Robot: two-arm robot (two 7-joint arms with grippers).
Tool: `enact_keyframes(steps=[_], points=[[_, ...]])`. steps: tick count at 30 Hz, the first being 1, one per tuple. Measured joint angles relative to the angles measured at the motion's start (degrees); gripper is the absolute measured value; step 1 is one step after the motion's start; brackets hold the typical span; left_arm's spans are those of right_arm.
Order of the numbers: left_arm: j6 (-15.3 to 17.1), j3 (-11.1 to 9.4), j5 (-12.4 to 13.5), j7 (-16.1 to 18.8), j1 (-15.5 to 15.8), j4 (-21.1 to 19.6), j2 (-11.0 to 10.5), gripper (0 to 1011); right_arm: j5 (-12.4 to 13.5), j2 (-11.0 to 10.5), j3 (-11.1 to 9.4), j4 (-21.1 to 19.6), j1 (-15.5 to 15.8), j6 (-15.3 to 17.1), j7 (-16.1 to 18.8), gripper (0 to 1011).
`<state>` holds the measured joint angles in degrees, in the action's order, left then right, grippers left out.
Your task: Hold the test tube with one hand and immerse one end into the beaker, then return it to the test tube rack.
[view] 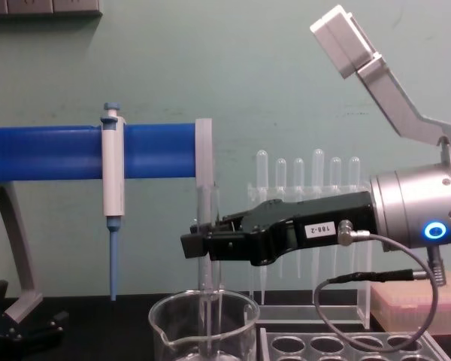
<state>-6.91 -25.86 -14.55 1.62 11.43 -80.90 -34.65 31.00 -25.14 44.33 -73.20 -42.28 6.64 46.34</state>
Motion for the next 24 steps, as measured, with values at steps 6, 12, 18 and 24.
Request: enact_keyframes(steps=[6,12,18,24], points=[[0.00,0.00,0.00,0.00,0.00,0.00,0.00,1000,-0.74,0.35,0.07,0.57,0.57,-0.36,0.20,234],[0.00,0.00,0.00,0.00,0.00,0.00,0.00,1000,-1.16,0.38,0.10,0.43,1.15,-0.38,0.39,234],[0.00,0.00,0.00,0.00,0.00,0.00,0.00,1000,-1.67,0.47,0.22,0.38,1.57,-0.32,0.48,234],[0.00,0.00,0.00,0.00,0.00,0.00,0.00,1000,-2.17,0.45,0.21,0.17,1.83,-0.12,0.47,234]])
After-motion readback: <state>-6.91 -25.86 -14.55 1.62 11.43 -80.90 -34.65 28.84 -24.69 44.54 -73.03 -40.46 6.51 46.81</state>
